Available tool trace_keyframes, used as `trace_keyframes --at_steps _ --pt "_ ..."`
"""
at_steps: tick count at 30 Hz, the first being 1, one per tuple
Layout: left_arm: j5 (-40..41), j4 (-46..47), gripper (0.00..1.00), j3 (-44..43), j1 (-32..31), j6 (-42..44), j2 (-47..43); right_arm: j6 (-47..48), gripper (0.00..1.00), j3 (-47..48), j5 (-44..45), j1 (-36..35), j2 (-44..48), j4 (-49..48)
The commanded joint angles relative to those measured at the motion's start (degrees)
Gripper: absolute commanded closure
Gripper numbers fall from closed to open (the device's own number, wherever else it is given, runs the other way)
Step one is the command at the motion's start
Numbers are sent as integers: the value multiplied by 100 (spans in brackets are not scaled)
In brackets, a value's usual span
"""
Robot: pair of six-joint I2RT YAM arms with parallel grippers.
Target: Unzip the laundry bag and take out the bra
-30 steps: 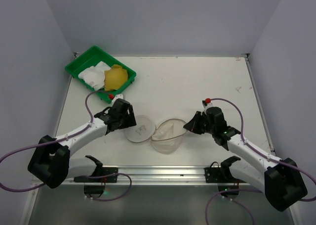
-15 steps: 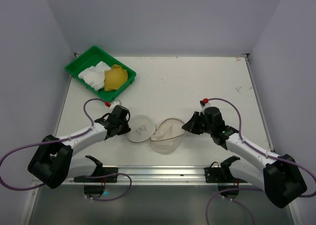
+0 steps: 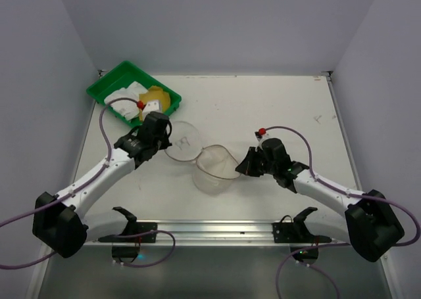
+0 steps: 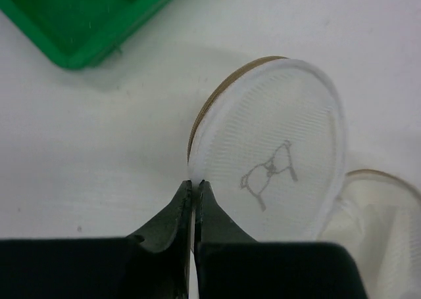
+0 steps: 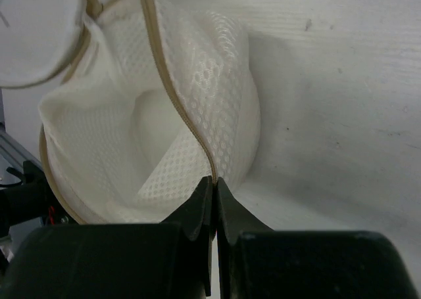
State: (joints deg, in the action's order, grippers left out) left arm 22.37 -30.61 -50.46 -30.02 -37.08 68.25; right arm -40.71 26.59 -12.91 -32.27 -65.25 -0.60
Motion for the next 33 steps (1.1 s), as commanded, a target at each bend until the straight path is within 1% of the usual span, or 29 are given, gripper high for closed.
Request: trace_keyframes --at_steps 1,2,4,6,7,10,11,16,19,20,23,29,33 --pt "489 -104 100 -737 5 1131 -250 160 100 557 218 -261 -250 -186" --pt "418 -16 100 -859 -12 1394 -259 142 100 645 262 -323 -321 -160" --pt "225 116 100 -966 -47 1598 -225 81 100 909 384 -446 -566 -133" --pt "224 160 100 -1115 -240 1843 -154 -7 100 1145 499 -613 -855 -133" --pt "346 178 100 -1133 -363 1932 -58 -51 100 1216 526 -648 -962 -177" --pt "890 222 100 -1186 -1222 2222 257 -209 100 1489 517 -736 -1383 -308" --pt "935 222 100 -1229 -1347 2240 337 -244 100 1533 491 -754 -1489 -361" --pt "980 257 100 -1317 -1945 2074 716 -394 100 1797 342 -842 -2051 -607" --pt "919 371 100 -1370 -2244 1968 830 -403 99 1876 271 -833 -2210 -695" --pt "883 415 100 -1379 -2463 1950 848 -403 99 1885 245 -842 -2298 -722" --pt "813 495 100 -1370 -2815 1784 980 -420 99 1903 175 -842 -2378 -783" --pt "637 705 100 -1081 -3291 1423 1217 -385 96 1859 174 -842 -2466 -801" --pt "593 802 100 -984 -3466 1265 1751 -385 96 1885 157 -833 -2545 -819"
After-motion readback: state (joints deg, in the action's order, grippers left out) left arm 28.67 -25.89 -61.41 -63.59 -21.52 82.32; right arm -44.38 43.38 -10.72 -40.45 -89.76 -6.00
